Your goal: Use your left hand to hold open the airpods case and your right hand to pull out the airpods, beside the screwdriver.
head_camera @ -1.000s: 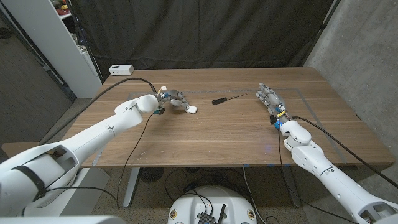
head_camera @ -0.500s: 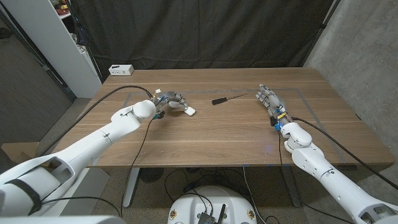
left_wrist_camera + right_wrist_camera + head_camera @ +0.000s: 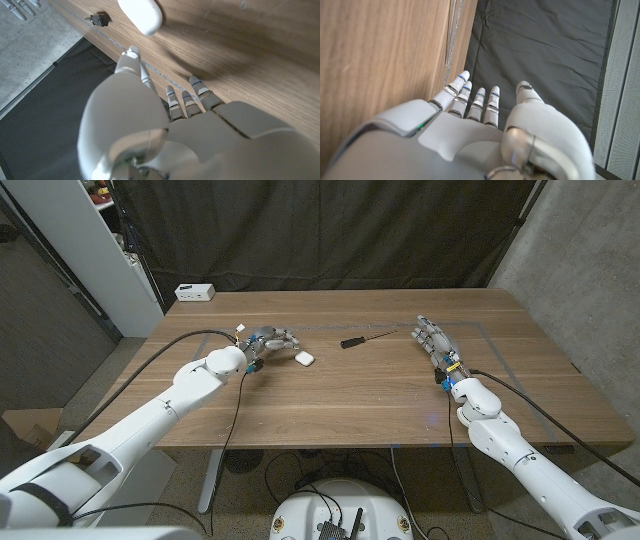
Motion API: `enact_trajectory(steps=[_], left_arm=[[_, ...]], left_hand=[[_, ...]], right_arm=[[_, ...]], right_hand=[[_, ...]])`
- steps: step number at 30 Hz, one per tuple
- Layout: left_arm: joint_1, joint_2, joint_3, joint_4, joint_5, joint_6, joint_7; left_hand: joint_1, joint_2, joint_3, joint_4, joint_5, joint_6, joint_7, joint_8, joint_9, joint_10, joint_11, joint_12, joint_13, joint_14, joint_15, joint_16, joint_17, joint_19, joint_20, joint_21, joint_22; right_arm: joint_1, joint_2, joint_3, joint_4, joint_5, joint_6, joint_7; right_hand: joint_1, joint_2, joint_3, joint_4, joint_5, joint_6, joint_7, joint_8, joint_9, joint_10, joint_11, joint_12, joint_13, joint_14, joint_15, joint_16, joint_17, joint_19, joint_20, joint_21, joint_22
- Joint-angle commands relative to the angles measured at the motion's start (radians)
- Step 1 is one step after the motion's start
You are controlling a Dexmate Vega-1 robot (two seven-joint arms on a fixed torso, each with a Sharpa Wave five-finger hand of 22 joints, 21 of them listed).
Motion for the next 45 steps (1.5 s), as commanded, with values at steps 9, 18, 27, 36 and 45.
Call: enact_trajectory(steps=[9, 18, 27, 36, 45], left_arm=[[-0.239, 0.134, 0.224, -0.057, 0.355, 0.121, -0.269], [-0.232, 0.195, 0.205, -0.212, 0.441, 0.196, -0.301], [-0.352, 0.242, 0.282, -0.329, 0.706, 0.189, -0.522], [-0.353, 0.221, 0.261, -0.324, 0.773, 0.098, -0.58], [-0.326, 0.183, 0.252, -0.25, 0.798, -0.018, -0.529]], left_hand=[[-0.083, -0.058, -0.147, 0.053, 0.096, -0.157, -0.037, -0.186, -0.131, -0.115, 0.015, -0.034, 0.007, -0.101, 0.024, -0.006, 0.008, -0.054, 0.014, -0.018, 0.002], [-0.066, -0.023, -0.166, 0.059, 0.136, -0.02, -0.043, -0.168, -0.169, -0.1, 0.015, -0.023, 0.005, -0.089, 0.022, 0.002, 0.006, -0.055, 0.02, -0.014, 0.002], [-0.054, -0.021, -0.172, 0.055, 0.142, -0.027, -0.048, -0.182, -0.18, -0.101, 0.013, -0.023, 0.003, -0.083, 0.014, 0.002, 0.006, -0.06, 0.022, -0.015, 0.002], [-0.051, -0.022, -0.18, 0.055, 0.146, -0.038, -0.05, -0.194, -0.188, -0.097, 0.008, -0.021, 0.003, -0.079, 0.011, 0.002, 0.005, -0.063, 0.026, -0.015, 0.002], [-0.048, -0.023, -0.19, 0.055, 0.15, -0.061, -0.048, -0.211, -0.198, -0.09, 0.007, -0.018, 0.002, -0.069, 0.001, 0.004, 0.005, -0.059, 0.023, -0.013, 0.002]], right_arm=[[0.027, 0.016, -0.007, 0.035, -0.006, 0.018, 0.013], [0.035, 0.01, -0.013, 0.041, -0.017, 0.029, 0.032], [0.043, -0.019, -0.019, 0.014, -0.001, -0.025, 0.062], [0.061, -0.017, -0.029, 0.018, 0.003, -0.042, 0.078], [0.038, -0.024, -0.019, 0.003, 0.003, -0.032, 0.064]], right_hand=[[-0.009, 0.002, 0.007, -0.001, 0.007, 0.009, 0.001, 0.004, 0.004, 0.011, -0.004, 0.005, 0.005, 0.001, -0.08, 0.005, 0.004, 0.002, 0.002, 0.006, 0.005], [-0.009, 0.001, 0.008, -0.002, 0.007, 0.01, 0.002, 0.004, 0.004, 0.011, -0.002, 0.005, 0.005, 0.001, -0.079, 0.005, 0.004, 0.002, 0.003, 0.006, 0.005], [-0.011, 0.002, 0.008, -0.002, 0.007, 0.01, 0.002, 0.004, 0.004, 0.012, 0.001, 0.005, 0.005, 0.001, -0.08, 0.005, 0.005, 0.001, 0.002, 0.006, 0.005], [-0.012, 0.001, 0.009, -0.002, 0.007, 0.012, 0.002, 0.004, 0.004, 0.013, 0.006, 0.005, 0.005, 0.001, -0.079, 0.005, 0.005, 0.0, 0.003, 0.005, 0.005], [-0.013, 0.002, 0.009, -0.002, 0.007, 0.011, 0.001, 0.003, 0.004, 0.015, 0.002, 0.006, 0.005, 0.001, -0.08, 0.005, 0.005, -0.001, 0.003, 0.005, 0.005]])
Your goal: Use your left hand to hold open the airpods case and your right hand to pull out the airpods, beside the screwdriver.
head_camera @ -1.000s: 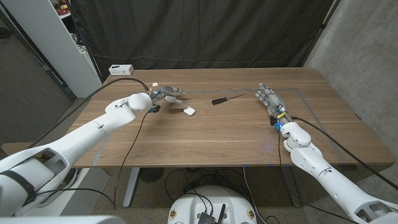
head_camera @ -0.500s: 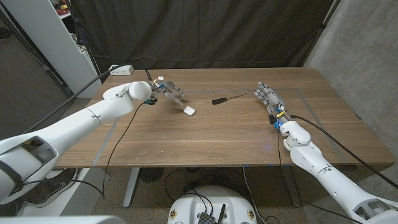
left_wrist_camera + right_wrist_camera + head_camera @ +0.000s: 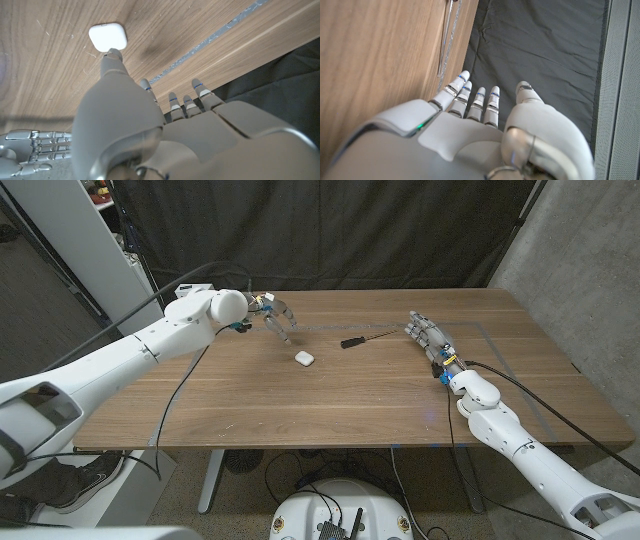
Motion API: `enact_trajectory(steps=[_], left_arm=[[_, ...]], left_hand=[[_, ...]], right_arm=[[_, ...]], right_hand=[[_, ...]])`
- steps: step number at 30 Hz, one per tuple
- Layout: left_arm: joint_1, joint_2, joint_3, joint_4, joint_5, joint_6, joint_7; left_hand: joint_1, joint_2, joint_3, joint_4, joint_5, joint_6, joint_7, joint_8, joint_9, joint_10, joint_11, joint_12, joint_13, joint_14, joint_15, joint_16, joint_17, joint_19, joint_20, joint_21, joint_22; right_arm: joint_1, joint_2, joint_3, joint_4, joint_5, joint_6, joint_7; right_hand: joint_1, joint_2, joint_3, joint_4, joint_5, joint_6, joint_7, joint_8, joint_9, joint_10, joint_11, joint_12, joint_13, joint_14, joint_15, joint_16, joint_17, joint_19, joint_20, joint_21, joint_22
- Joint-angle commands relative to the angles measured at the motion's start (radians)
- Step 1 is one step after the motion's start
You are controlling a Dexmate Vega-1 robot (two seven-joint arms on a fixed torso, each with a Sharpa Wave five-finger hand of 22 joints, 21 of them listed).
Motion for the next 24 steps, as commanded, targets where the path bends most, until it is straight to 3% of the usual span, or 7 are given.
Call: enact_trajectory(steps=[1, 15, 24], left_arm=[[0.012, -0.037, -0.007, 0.065, 0.067, -0.134, 0.008], [-0.032, -0.13, 0.045, 0.236, 0.121, -0.243, 0.024], [-0.046, -0.164, 0.064, 0.279, 0.125, -0.266, 0.023]], left_hand=[[0.015, -0.002, -0.013, -0.002, 0.006, -0.018, 0.002, -0.013, -0.004, 0.014, -0.005, 0.006, 0.0, 0.008, -0.009, 0.007, 0.003, 0.003, 0.0, 0.006, 0.002], [0.022, 0.004, -0.019, -0.003, 0.01, -0.016, 0.005, -0.017, -0.011, 0.016, -0.006, 0.007, -0.001, 0.01, -0.012, 0.005, 0.002, 0.005, -0.001, 0.007, 0.002], [0.027, 0.01, -0.025, -0.002, 0.012, 0.017, 0.003, -0.009, -0.017, 0.022, -0.005, 0.01, -0.001, 0.011, -0.013, 0.004, 0.002, 0.003, -0.002, 0.007, 0.003]], right_arm=[[-0.016, -0.008, 0.007, -0.018, 0.004, -0.001, -0.008], [-0.026, -0.001, 0.015, -0.014, 0.013, 0.001, -0.023], [-0.031, -0.004, 0.023, -0.011, 0.021, 0.001, -0.021]], right_hand=[[-0.011, -0.001, 0.009, -0.002, 0.007, 0.011, 0.001, 0.003, 0.004, 0.006, -0.002, 0.006, 0.005, 0.001, -0.079, 0.006, 0.005, -0.001, 0.003, 0.005, 0.005], [-0.011, -0.001, 0.01, -0.003, 0.007, 0.013, 0.001, 0.004, 0.004, 0.009, 0.0, 0.007, 0.005, 0.002, -0.079, 0.006, 0.005, -0.001, 0.003, 0.005, 0.005], [-0.011, -0.001, 0.011, -0.004, 0.007, 0.013, 0.001, 0.003, 0.005, 0.01, 0.0, 0.006, 0.005, 0.002, -0.079, 0.006, 0.005, -0.002, 0.003, 0.005, 0.005]])
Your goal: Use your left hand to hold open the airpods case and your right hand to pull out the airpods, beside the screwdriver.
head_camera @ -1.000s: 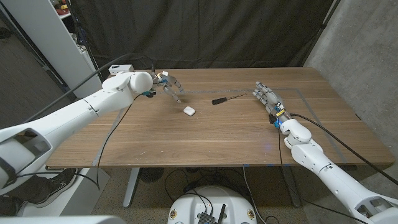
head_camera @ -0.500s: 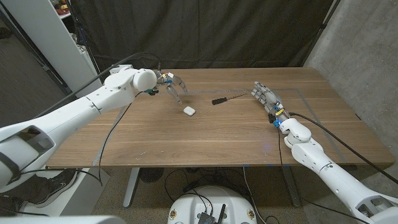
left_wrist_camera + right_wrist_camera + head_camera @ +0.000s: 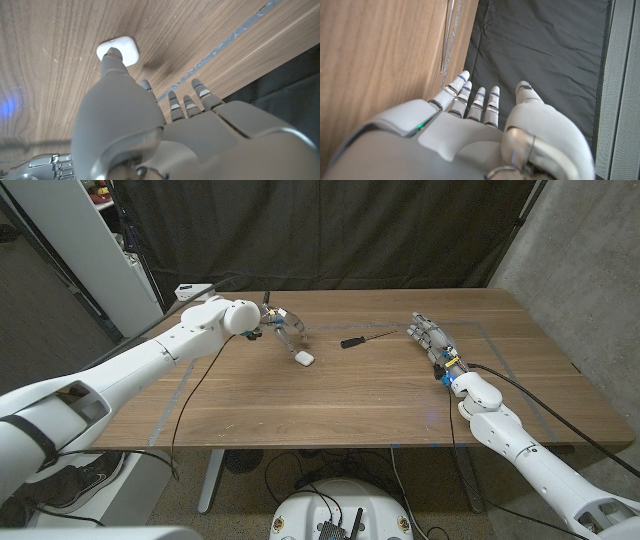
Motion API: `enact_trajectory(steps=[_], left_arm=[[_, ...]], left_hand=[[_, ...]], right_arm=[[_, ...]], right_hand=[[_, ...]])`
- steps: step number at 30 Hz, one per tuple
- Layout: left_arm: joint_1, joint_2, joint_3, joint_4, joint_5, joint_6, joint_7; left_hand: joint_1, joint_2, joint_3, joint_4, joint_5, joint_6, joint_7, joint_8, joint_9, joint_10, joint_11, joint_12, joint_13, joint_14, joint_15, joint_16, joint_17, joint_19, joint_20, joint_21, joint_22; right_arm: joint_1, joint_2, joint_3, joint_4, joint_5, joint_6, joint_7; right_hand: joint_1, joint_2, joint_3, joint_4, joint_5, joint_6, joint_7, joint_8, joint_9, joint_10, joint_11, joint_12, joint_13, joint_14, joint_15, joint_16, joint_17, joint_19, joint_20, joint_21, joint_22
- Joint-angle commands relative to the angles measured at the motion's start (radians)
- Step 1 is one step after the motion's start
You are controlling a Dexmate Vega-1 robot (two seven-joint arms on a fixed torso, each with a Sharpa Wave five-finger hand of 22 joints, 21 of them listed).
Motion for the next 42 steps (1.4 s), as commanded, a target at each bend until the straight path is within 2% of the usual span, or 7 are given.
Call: enact_trajectory(steps=[1, 13, 18, 24, 25, 30, 42], left_arm=[[-0.027, -0.058, 0.032, 0.085, 0.019, -0.052, 0.002], [-0.054, -0.094, 0.075, 0.111, 0.055, -0.03, -0.043], [-0.061, -0.103, 0.089, 0.128, 0.062, -0.036, -0.046], [-0.071, -0.109, 0.108, 0.148, 0.077, -0.055, -0.044], [-0.071, -0.11, 0.108, 0.149, 0.075, -0.055, -0.044], [-0.06, -0.101, 0.1, 0.142, 0.066, -0.056, -0.031], [0.026, -0.025, 0.004, 0.02, 0.003, -0.029, 0.061]], left_hand=[[0.011, 0.005, -0.011, 0.0, 0.006, 0.014, -0.002, 0.006, 0.0, 0.008, -0.002, 0.006, -0.001, 0.006, -0.009, 0.003, 0.002, 0.003, -0.003, 0.007, 0.002], [0.005, 0.008, -0.03, 0.007, 0.009, -0.006, 0.011, -0.012, -0.017, -0.026, 0.012, -0.008, -0.002, -0.02, 0.003, -0.004, 0.003, -0.01, 0.001, 0.003, 0.003], [0.01, 0.013, -0.036, 0.007, 0.011, 0.032, 0.017, 0.0, -0.025, -0.029, 0.013, -0.009, -0.002, -0.023, 0.003, -0.003, 0.003, -0.012, 0.002, 0.004, 0.003], [0.029, 0.041, -0.045, 0.008, 0.016, 0.172, 0.047, 0.043, -0.036, -0.03, 0.013, -0.007, -0.004, -0.026, 0.003, -0.001, 0.002, -0.013, 0.002, 0.005, 0.003], [0.034, 0.049, -0.047, 0.008, 0.017, 0.205, 0.069, 0.055, -0.032, -0.029, 0.012, -0.007, -0.004, -0.026, 0.002, -0.001, 0.002, -0.013, 0.002, 0.006, 0.002], [0.063, 0.061, -0.061, -0.001, 0.013, 0.311, 0.117, 0.117, 0.006, -0.013, 0.006, -0.001, -0.005, -0.019, -0.004, 0.002, 0.001, -0.009, 0.001, 0.008, 0.002], [0.119, 0.078, -0.077, -0.018, 0.003, 0.396, 0.121, 0.214, 0.099, 0.077, -0.015, 0.029, -0.001, 0.07, -0.033, 0.016, 0.002, 0.033, 0.001, 0.026, 0.008]], right_arm=[[-0.008, 0.001, 0.01, 0.004, 0.011, 0.001, -0.004], [-0.014, 0.001, 0.014, 0.012, 0.02, 0.009, 0.005], [-0.019, 0.003, 0.016, 0.015, 0.016, 0.019, 0.003], [-0.031, 0.004, 0.02, 0.005, 0.011, 0.027, -0.013], [-0.033, 0.005, 0.021, 0.003, 0.012, 0.028, -0.016], [-0.038, 0.006, 0.025, -0.003, 0.01, 0.03, -0.028], [-0.024, 0.011, 0.014, 0.006, 0.005, 0.026, -0.018]], right_hand=[[-0.011, -0.001, 0.007, 0.0, 0.007, 0.013, 0.001, 0.003, 0.005, 0.009, -0.001, 0.006, 0.005, 0.002, -0.079, 0.006, 0.005, -0.001, 0.003, 0.005, 0.005], [-0.012, -0.001, 0.007, 0.0, 0.007, 0.014, 0.0, 0.003, 0.005, 0.012, 0.002, 0.007, 0.005, 0.004, -0.08, 0.006, 0.005, -0.002, 0.004, 0.005, 0.005], [-0.013, -0.001, 0.008, 0.0, 0.007, 0.017, 0.002, 0.004, 0.005, 0.013, -0.001, 0.007, 0.005, 0.004, -0.081, 0.006, 0.005, -0.003, 0.003, 0.005, 0.005], [-0.013, -0.001, 0.008, 0.0, 0.007, 0.017, 0.002, 0.004, 0.005, 0.014, 0.003, 0.007, 0.005, 0.004, -0.081, 0.006, 0.005, -0.003, 0.003, 0.005, 0.005], [-0.013, -0.001, 0.008, 0.0, 0.007, 0.018, 0.003, 0.004, 0.005, 0.014, 0.002, 0.007, 0.005, 0.004, -0.08, 0.006, 0.005, -0.003, 0.003, 0.005, 0.005], [-0.013, -0.001, 0.008, -0.001, 0.007, 0.018, 0.004, 0.004, 0.005, 0.017, 0.006, 0.008, 0.005, 0.005, -0.081, 0.007, 0.004, -0.002, 0.003, 0.006, 0.005], [-0.014, -0.001, 0.009, -0.001, 0.007, 0.02, 0.004, 0.004, 0.005, 0.018, 0.003, 0.007, 0.005, 0.005, -0.081, 0.007, 0.005, -0.002, 0.003, 0.006, 0.005]])
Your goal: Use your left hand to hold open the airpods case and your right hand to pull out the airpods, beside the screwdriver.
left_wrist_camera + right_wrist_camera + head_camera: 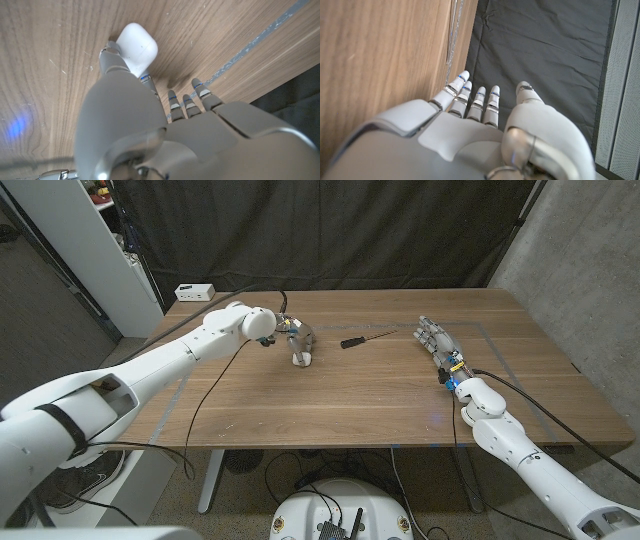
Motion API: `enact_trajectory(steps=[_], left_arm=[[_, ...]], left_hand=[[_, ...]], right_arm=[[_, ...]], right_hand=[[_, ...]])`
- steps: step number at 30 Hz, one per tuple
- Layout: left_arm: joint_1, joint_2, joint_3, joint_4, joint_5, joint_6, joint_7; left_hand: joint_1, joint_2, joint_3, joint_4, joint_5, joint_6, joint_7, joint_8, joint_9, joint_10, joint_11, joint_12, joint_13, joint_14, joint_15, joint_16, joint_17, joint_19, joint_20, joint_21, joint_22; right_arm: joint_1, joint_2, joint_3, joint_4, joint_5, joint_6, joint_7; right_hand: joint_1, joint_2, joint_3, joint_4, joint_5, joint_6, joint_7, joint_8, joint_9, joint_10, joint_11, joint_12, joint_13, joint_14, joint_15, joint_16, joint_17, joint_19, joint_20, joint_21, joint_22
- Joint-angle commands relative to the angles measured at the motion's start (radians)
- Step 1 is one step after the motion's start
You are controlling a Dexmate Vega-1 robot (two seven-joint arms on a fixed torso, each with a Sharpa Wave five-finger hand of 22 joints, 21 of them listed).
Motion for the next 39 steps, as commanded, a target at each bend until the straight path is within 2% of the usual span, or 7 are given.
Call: enact_trajectory(steps=[1, 18, 24, 30, 32, 34, 39], left_arm=[[0.073, 0.061, -0.079, -0.101, -0.051, 0.024, 0.078], [0.14, 0.106, -0.126, -0.196, -0.051, 0.046, 0.099], [0.158, 0.112, -0.127, -0.235, -0.026, 0.081, 0.074], [0.158, 0.112, -0.117, -0.258, 0.001, 0.113, 0.022], [0.165, 0.114, -0.117, -0.266, 0.014, 0.122, 0.025], [0.176, 0.116, -0.124, -0.269, 0.012, 0.121, 0.043], [0.195, 0.12, -0.136, -0.27, 0.007, 0.107, 0.082]], left_hand=[[0.037, 0.021, -0.007, -0.009, 0.001, 0.053, -0.015, 0.038, 0.037, 0.035, -0.003, 0.013, 0.004, 0.035, -0.035, 0.009, 0.003, 0.026, -0.002, 0.011, 0.006], [0.071, 0.11, 0.018, 0.008, -0.013, 0.039, 0.003, 0.098, 0.122, 0.11, -0.014, 0.039, 0.017, 0.105, -0.049, 0.023, 0.016, 0.059, -0.003, 0.028, 0.014], [0.046, 0.145, 0.066, 0.075, -0.022, 0.013, -0.002, 0.056, 0.09, 0.124, -0.011, 0.04, 0.017, 0.12, -0.054, 0.025, 0.022, 0.063, -0.007, 0.034, 0.019], [0.02, 0.151, 0.246, 0.208, -0.054, -0.029, 0.01, -0.027, 0.035, 0.097, -0.004, 0.021, 0.014, 0.096, -0.045, 0.015, 0.032, 0.054, -0.004, 0.044, 0.027], [0.02, 0.15, 0.268, 0.213, -0.061, -0.035, 0.014, -0.036, 0.03, 0.089, -0.005, 0.018, 0.014, 0.092, -0.044, 0.013, 0.032, 0.051, -0.004, 0.044, 0.027], [0.088, 0.103, 0.332, 0.152, -0.117, -0.026, 0.012, -0.058, 0.011, 0.085, -0.003, 0.013, 0.012, 0.093, -0.041, 0.002, 0.01, 0.048, 0.0, 0.045, 0.024], [0.08, 0.025, 0.293, 0.111, -0.213, 0.046, -0.017, -0.009, 0.048, 0.121, -0.043, 0.024, 0.021, 0.121, -0.062, 0.004, 0.002, 0.055, -0.015, 0.048, 0.019]], right_arm=[[0.007, 0.005, -0.007, 0.001, -0.005, -0.004, -0.001], [0.004, -0.007, -0.017, -0.023, -0.003, -0.034, 0.005], [0.004, -0.013, -0.013, -0.021, 0.0, -0.032, 0.012], [0.009, -0.009, -0.015, -0.009, 0.006, -0.027, 0.029], [0.011, -0.005, -0.016, -0.003, 0.01, -0.025, 0.036], [0.012, -0.001, -0.018, 0.002, 0.01, -0.021, 0.039], [0.01, 0.002, -0.021, 0.004, 0.008, -0.014, 0.042]], right_hand=[[-0.005, 0.001, 0.009, 0.0, 0.007, 0.006, -0.003, 0.004, 0.005, 0.007, 0.003, 0.007, 0.005, 0.005, -0.081, 0.007, 0.005, 0.001, -0.001, 0.006, 0.005], [-0.007, 0.001, 0.01, 0.0, 0.007, 0.007, -0.003, 0.004, 0.005, 0.01, 0.002, 0.008, 0.005, 0.005, -0.081, 0.007, 0.005, 0.001, -0.001, 0.006, 0.005], [-0.007, 0.001, 0.01, -0.001, 0.007, 0.008, -0.003, 0.004, 0.005, 0.01, 0.0, 0.008, 0.005, 0.006, -0.081, 0.007, 0.005, 0.001, -0.001, 0.006, 0.005], [-0.007, 0.001, 0.011, -0.001, 0.007, 0.008, -0.003, 0.004, 0.005, 0.011, 0.007, 0.007, 0.005, 0.006, -0.081, 0.007, 0.005, 0.001, -0.001, 0.006, 0.005], [-0.008, 0.001, 0.011, -0.001, 0.007, 0.009, -0.003, 0.004, 0.005, 0.011, 0.008, 0.008, 0.005, 0.005, -0.081, 0.007, 0.005, 0.001, -0.001, 0.006, 0.005], [-0.008, 0.002, 0.012, 0.0, 0.007, 0.008, -0.004, 0.004, 0.005, 0.01, 0.005, 0.007, 0.006, 0.004, -0.082, 0.006, 0.005, 0.0, -0.002, 0.006, 0.005], [-0.008, 0.002, 0.012, 0.0, 0.007, 0.008, -0.003, 0.003, 0.005, 0.01, 0.0, 0.007, 0.006, 0.005, -0.082, 0.007, 0.005, 0.0, -0.002, 0.006, 0.005]])
